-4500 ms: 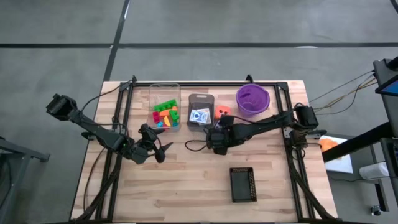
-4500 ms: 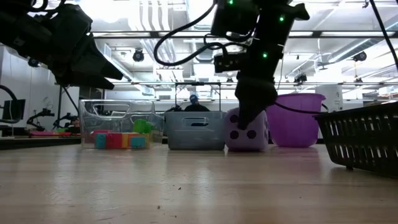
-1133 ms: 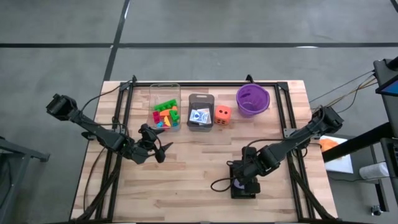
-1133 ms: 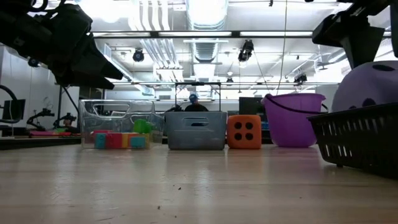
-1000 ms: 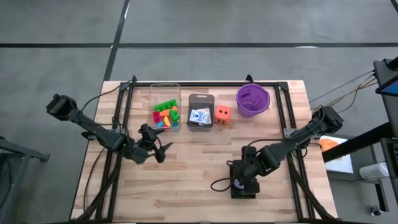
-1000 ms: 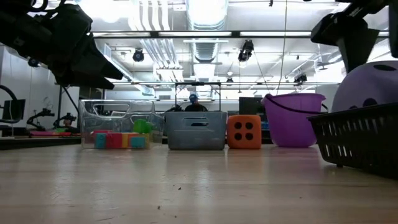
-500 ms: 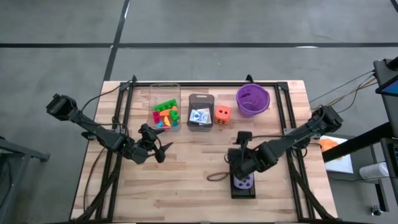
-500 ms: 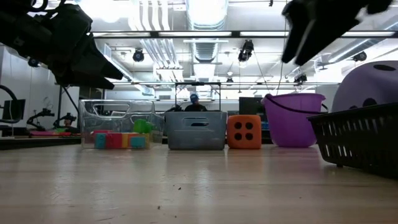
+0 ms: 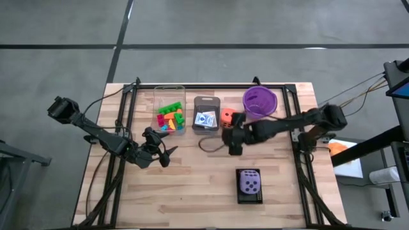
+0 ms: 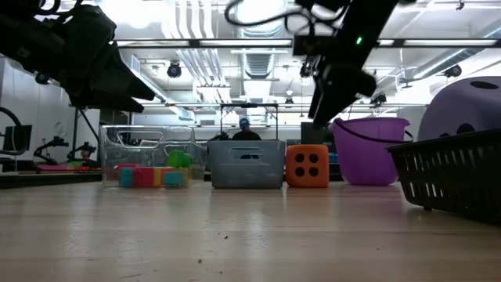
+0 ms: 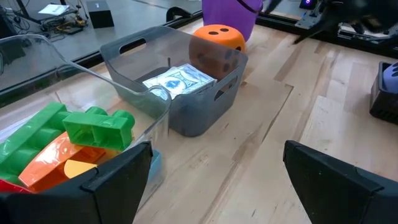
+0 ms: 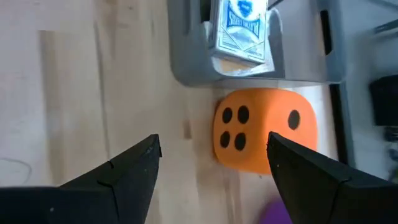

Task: Pick & Place Toys
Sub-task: Put the orange dice into the black bin

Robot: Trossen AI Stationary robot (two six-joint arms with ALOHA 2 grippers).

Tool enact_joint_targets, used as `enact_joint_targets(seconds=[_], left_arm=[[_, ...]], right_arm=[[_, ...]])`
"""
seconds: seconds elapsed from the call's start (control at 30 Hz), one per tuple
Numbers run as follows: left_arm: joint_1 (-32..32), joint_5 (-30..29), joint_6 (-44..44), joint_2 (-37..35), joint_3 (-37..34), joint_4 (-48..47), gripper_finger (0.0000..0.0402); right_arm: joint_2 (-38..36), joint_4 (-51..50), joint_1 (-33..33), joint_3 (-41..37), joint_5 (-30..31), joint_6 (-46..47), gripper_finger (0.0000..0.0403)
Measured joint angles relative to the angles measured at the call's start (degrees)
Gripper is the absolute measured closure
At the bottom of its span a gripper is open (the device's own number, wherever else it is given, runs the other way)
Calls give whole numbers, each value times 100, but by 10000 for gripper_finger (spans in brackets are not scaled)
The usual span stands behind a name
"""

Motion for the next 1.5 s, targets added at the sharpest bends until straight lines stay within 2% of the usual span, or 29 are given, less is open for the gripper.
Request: enact_joint_targets(seconds=[0.1, 0.33, 0.53, 0.6, 0.73, 1.0, 1.23, 1.3, 1.5], left_arm=[[0, -1, 0, 0, 0, 0, 34], [0, 0, 0, 1, 0, 2, 34], [0, 1, 0, 0, 0, -4, 34], [0, -1, 0, 1, 0, -20, 34], [0, -1, 0, 2, 0, -44, 34], [0, -1, 0, 2, 0, -46, 34], [0, 0, 0, 2, 0, -46, 34], [0, 1, 0, 2, 0, -47, 34], [0, 0, 0, 2, 0, -48, 34]], right_arm=[[-3, 435, -501, -229, -347, -378, 114], [76, 1074, -1419, -566, -701, -927, 114], [321, 1414, -1753, -715, -710, -1199, 115], [433, 1486, -1773, -704, -537, -1208, 119], [620, 1525, -1739, -687, -266, -1266, 162], [740, 1507, -1579, -689, 40, -1291, 327], [611, 1370, -1513, -706, 180, -1243, 341], [485, 1260, -1509, -719, 206, -1201, 359], [-88, 1032, -1482, -735, 204, -1105, 378]])
